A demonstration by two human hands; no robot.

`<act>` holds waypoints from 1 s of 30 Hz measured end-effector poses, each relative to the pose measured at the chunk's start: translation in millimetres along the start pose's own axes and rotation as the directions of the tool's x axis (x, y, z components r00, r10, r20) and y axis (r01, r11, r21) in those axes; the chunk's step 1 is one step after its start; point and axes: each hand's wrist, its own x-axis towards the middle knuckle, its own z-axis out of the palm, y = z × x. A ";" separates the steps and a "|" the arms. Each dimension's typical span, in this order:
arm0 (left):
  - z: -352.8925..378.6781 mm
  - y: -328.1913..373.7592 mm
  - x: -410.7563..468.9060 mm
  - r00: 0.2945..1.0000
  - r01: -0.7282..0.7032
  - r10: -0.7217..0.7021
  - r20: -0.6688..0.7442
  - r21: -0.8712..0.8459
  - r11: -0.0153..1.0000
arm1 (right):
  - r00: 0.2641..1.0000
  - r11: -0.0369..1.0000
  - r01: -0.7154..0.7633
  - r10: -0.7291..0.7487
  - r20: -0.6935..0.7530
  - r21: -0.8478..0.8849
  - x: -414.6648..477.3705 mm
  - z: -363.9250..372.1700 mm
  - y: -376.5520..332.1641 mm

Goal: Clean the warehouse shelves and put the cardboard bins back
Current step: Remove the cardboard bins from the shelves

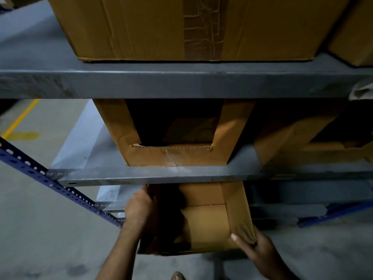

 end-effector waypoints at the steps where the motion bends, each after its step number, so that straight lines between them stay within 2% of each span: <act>1: 0.4 -2.2 1.2 1.000 -0.004 0.004 0.007 0.009 1.000 | 0.996 0.992 -0.022 0.012 0.084 0.125 -0.5 -7.7 -17.9; 3: -0.6 -3.9 1.2 1.000 -0.002 0.002 0.012 0.012 1.000 | 0.982 0.964 -0.048 -0.003 0.189 0.263 4.6 -23.7 -53.5; 5: 0.5 -4.3 -1.5 1.000 -0.009 0.009 0.010 0.019 1.000 | 0.982 0.977 0.018 -0.057 0.182 0.213 23.3 -31.5 -78.7; 9: 10.4 -1.5 -16.2 1.000 -0.023 0.023 0.011 0.039 0.999 | 0.998 0.993 0.023 -0.017 0.054 -0.117 77.3 -26.9 -90.6; 12: 21.8 2.0 -31.0 1.000 -0.005 0.005 -0.012 0.022 1.000 | 0.997 0.930 -0.031 0.002 -0.081 -0.367 99.6 -18.0 -86.5; 14: 28.2 4.4 -39.8 0.999 0.028 -0.028 -0.031 0.004 1.000 | 0.995 0.902 -0.027 -0.019 -0.101 -0.431 100.6 -18.2 -83.2; 22: 53.7 4.3 -77.8 0.985 0.135 -0.137 -0.103 -0.027 0.991 | 0.998 0.924 0.057 -0.043 0.045 -0.378 93.9 -40.9 -78.4; 26: 66.1 10.2 -101.0 0.967 0.213 -0.219 -0.127 -0.058 0.975 | 0.983 0.863 0.149 -0.075 0.168 -0.482 101.7 -44.4 -70.6; 30: 81.8 22.0 -133.2 0.932 0.321 -0.334 -0.144 -0.105 0.941 | 0.954 0.828 0.250 -0.121 0.275 -0.502 107.4 -57.5 -65.1</act>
